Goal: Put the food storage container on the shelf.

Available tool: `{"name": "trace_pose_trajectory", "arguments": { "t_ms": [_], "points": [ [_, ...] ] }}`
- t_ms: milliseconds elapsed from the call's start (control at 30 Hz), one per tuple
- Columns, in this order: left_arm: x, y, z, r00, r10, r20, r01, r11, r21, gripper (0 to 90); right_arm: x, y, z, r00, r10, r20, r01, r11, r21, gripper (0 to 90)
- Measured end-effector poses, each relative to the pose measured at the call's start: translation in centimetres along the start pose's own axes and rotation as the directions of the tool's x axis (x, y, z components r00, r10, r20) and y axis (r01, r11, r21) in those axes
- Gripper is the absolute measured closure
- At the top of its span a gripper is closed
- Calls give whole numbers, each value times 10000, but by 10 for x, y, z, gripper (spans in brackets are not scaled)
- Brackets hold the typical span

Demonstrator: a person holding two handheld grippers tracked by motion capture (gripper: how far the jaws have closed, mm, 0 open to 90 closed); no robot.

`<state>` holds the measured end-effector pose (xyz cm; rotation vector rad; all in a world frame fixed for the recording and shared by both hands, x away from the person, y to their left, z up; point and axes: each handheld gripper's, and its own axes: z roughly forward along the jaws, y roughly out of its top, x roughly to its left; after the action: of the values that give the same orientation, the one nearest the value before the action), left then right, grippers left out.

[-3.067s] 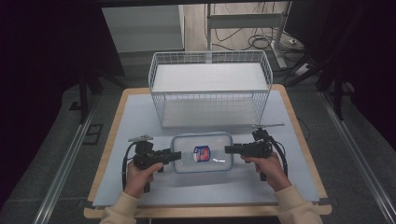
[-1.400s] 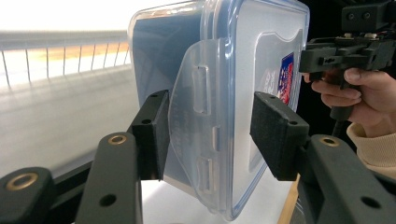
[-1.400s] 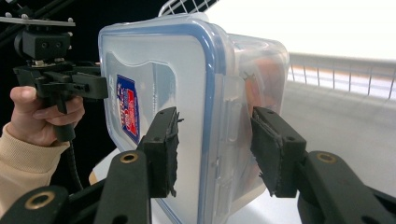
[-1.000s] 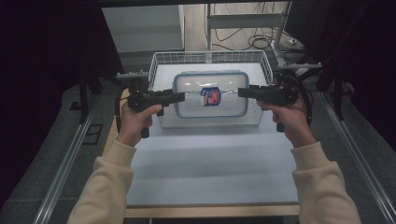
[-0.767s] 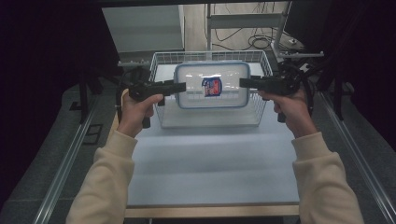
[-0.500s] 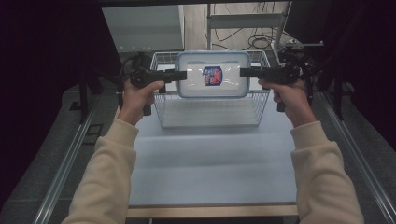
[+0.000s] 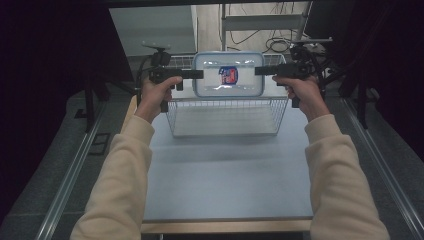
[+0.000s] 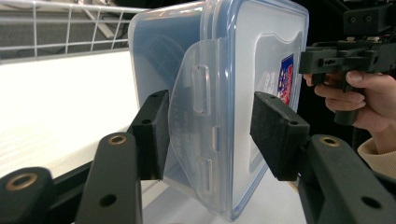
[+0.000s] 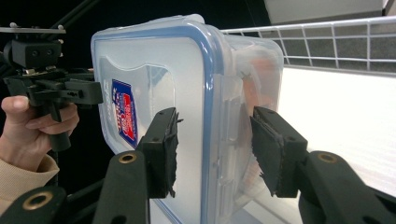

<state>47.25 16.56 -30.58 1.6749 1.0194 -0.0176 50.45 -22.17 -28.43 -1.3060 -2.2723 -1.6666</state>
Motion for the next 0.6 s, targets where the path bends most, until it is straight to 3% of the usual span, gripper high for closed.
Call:
{"name": "trace_pose_trajectory", "arguments": {
  "t_ms": [167, 233, 600],
  "points": [
    [9, 0, 5, 9996, -272, 69, 272, 9996, 28, 487, -5, 2, 5, 9998, 118, 136, -119, 9999, 66, 513],
    [13, 2, 8, 9982, -580, 136, 581, 9983, -32, 486, -6, 6, 7, 9995, 209, 217, -212, 9997, 138, 510],
    [28, 9, 15, 9852, -1706, 141, 1709, 9848, -296, 477, -17, 16, 18, 9923, 1197, 329, -1204, 9925, 207, 501]
  ]
}}
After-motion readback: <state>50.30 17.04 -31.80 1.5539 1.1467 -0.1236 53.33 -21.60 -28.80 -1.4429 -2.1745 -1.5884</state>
